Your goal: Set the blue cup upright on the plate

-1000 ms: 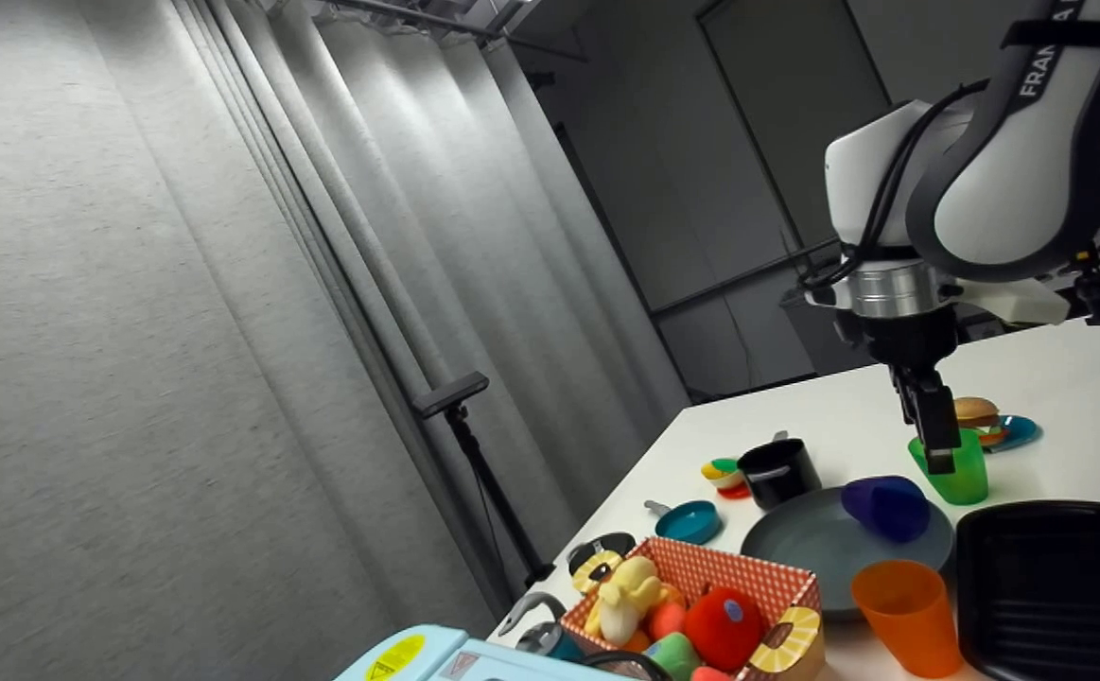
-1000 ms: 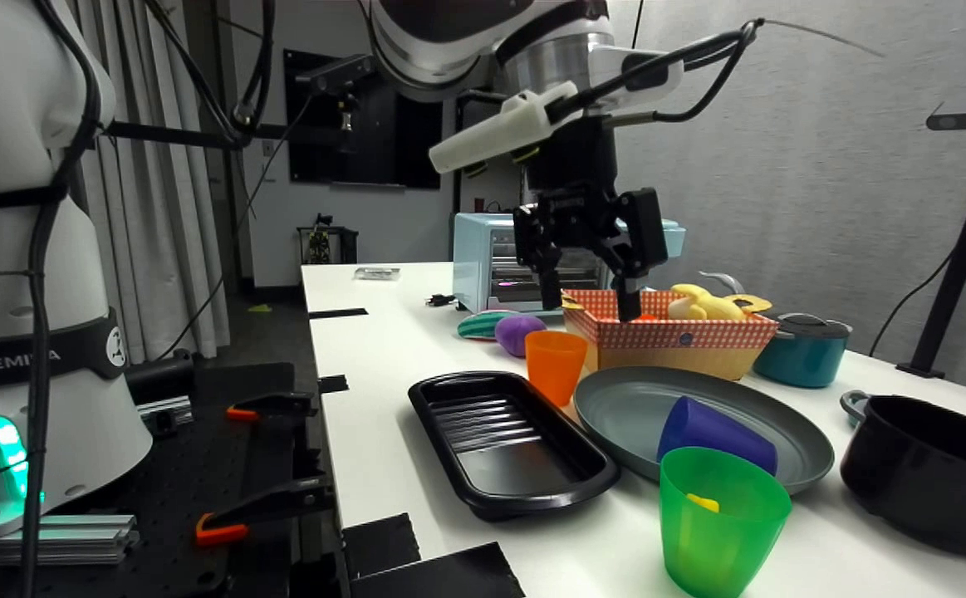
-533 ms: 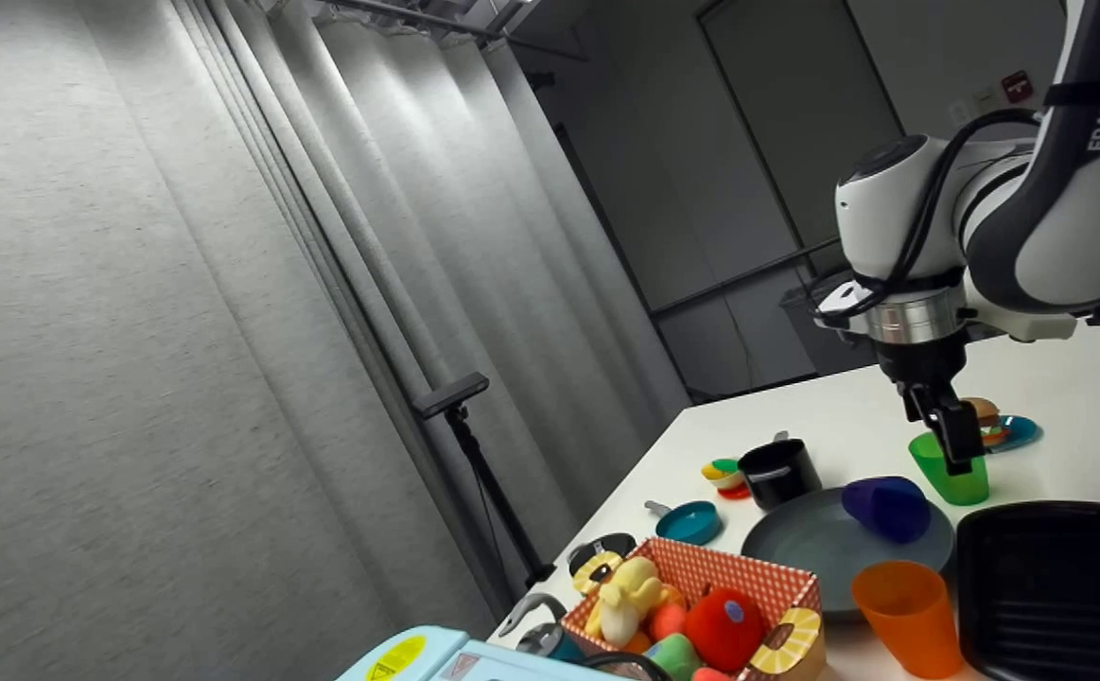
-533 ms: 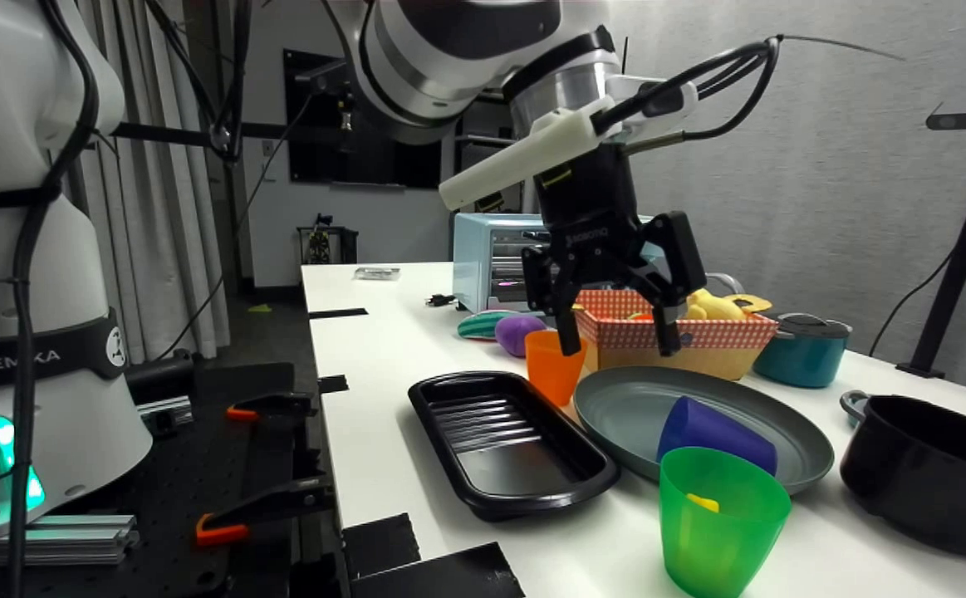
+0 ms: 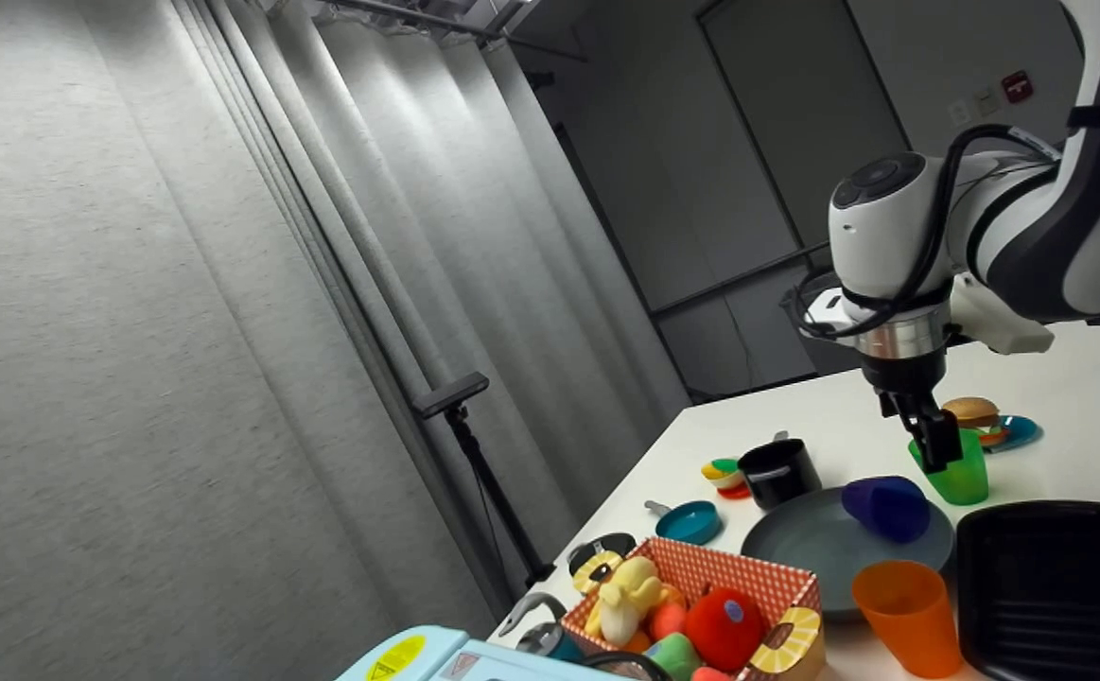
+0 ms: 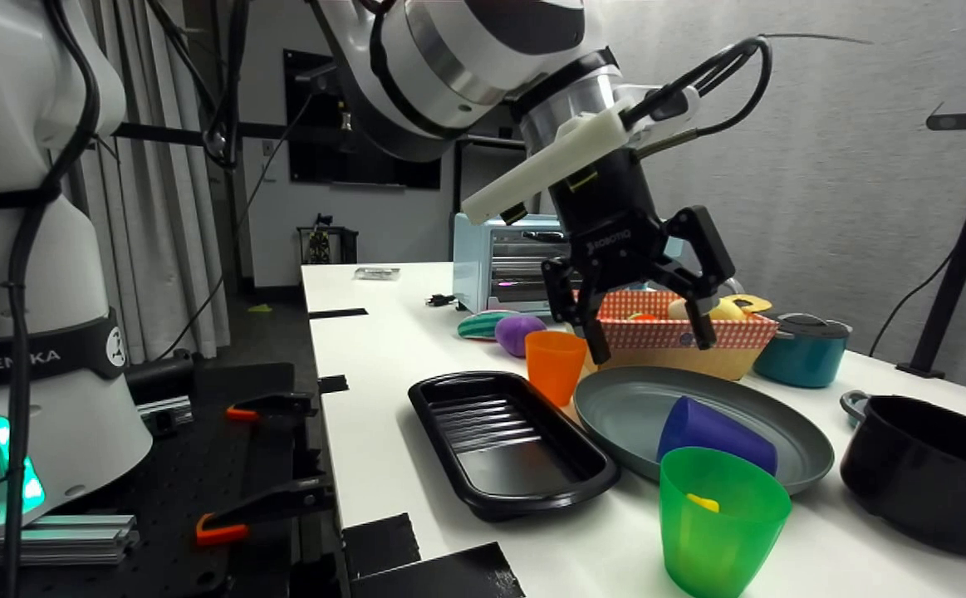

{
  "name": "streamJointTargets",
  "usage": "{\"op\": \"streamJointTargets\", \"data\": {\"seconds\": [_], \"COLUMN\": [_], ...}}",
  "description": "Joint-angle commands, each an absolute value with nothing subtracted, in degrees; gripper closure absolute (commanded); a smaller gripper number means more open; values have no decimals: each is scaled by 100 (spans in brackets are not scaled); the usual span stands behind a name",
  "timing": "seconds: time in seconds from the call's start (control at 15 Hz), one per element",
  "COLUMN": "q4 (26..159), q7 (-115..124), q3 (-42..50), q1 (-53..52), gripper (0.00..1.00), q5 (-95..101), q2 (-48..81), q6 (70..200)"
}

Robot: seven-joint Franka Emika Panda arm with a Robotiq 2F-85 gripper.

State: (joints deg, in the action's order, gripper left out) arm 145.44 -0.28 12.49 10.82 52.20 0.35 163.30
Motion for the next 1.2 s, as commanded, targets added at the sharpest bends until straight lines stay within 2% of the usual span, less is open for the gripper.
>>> {"op": "streamJointTargets", "data": {"seconds": [0.0, 0.53, 0.73, 0.87, 0.93, 1.0, 1.13], "q4": [14247, 13442, 13126, 12940, 12860, 12793, 12687], "q7": [785, 2562, 3184, 3566, 3751, 3910, 4170], "q3": [1302, 1365, 1360, 1355, 1348, 1336, 1321], "q1": [1107, 991, 984, 986, 994, 1008, 1015], "gripper": [0, 0, 3, 9, 19, 34, 50], "q5": [5937, 7536, 8034, 8370, 8508, 8617, 8824], "q2": [484, 1372, 1675, 1862, 1951, 2041, 2187], "q6": [16625, 16739, 16719, 16692, 16682, 16684, 16660]}}
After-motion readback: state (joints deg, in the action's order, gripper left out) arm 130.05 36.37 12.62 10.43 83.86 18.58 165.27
